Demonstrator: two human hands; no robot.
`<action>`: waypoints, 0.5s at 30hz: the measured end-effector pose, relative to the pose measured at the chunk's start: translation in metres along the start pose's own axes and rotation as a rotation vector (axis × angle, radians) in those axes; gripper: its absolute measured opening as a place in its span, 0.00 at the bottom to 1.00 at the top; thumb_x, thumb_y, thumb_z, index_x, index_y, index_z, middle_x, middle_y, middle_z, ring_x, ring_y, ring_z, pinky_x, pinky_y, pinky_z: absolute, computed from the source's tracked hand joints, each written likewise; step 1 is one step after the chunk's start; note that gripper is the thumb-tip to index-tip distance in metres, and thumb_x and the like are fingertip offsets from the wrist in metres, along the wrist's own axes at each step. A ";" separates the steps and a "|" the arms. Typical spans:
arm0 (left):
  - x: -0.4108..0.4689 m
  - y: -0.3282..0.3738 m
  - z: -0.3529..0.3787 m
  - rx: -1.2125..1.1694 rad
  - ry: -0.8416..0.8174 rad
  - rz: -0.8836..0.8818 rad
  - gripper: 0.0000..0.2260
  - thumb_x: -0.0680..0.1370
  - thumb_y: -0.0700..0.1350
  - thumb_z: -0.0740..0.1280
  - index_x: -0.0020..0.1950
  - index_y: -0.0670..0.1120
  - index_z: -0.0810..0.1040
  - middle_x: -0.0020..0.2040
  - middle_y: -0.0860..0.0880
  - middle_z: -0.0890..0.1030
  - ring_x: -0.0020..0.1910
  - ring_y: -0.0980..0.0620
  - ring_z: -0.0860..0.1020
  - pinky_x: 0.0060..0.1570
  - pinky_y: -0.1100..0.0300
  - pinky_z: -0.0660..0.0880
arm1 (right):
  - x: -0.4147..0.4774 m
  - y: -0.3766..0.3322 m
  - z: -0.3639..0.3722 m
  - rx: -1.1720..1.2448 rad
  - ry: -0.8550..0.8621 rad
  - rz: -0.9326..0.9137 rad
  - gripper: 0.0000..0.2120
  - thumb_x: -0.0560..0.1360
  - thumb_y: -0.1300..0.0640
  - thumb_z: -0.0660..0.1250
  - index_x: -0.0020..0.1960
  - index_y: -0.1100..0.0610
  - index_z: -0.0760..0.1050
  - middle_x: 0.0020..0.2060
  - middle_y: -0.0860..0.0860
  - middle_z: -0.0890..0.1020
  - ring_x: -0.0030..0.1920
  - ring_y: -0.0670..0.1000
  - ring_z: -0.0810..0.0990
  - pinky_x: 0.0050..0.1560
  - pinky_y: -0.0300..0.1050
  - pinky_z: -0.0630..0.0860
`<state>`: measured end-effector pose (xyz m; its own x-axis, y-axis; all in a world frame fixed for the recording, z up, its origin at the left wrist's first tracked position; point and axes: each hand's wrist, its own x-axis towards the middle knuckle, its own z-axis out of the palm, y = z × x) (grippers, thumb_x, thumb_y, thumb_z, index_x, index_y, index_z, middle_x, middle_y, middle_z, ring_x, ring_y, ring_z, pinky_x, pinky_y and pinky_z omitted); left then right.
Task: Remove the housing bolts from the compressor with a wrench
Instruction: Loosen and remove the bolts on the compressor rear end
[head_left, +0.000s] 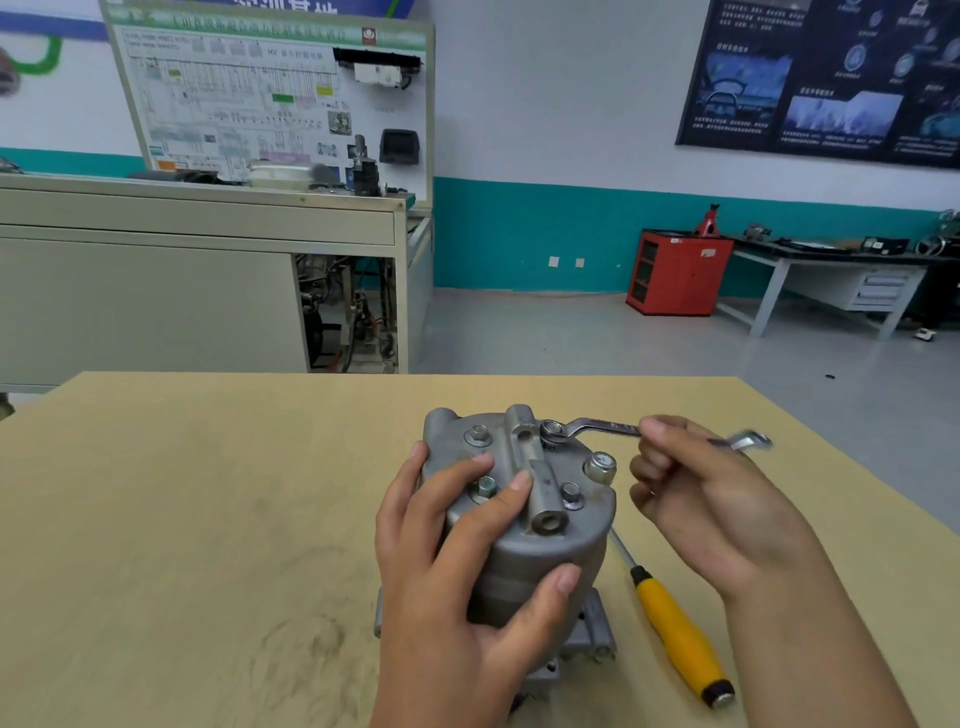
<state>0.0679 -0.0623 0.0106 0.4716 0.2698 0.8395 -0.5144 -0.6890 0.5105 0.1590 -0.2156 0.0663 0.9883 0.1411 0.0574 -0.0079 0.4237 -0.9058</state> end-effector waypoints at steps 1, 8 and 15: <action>0.000 0.000 0.000 0.008 0.000 0.005 0.19 0.70 0.60 0.67 0.60 0.60 0.74 0.65 0.61 0.70 0.74 0.47 0.61 0.71 0.60 0.58 | 0.008 0.002 0.002 -0.006 0.028 0.009 0.03 0.67 0.61 0.68 0.36 0.56 0.75 0.25 0.47 0.70 0.28 0.45 0.67 0.36 0.40 0.62; 0.003 -0.002 0.000 0.041 0.031 0.054 0.19 0.74 0.65 0.62 0.59 0.57 0.74 0.62 0.56 0.72 0.71 0.44 0.64 0.71 0.59 0.59 | 0.055 0.012 0.039 -0.298 -0.052 0.044 0.11 0.77 0.55 0.66 0.39 0.59 0.83 0.26 0.45 0.69 0.29 0.45 0.63 0.34 0.39 0.60; 0.001 -0.006 -0.006 0.061 0.083 0.085 0.19 0.74 0.65 0.62 0.58 0.55 0.74 0.60 0.53 0.74 0.70 0.41 0.66 0.71 0.53 0.61 | 0.068 0.001 0.070 -0.510 -0.286 0.024 0.12 0.77 0.57 0.65 0.37 0.58 0.81 0.22 0.44 0.66 0.25 0.44 0.61 0.30 0.37 0.60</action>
<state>0.0672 -0.0544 0.0093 0.3659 0.2619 0.8931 -0.5043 -0.7507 0.4267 0.2158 -0.1433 0.0984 0.9078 0.4113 0.0814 0.1149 -0.0572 -0.9917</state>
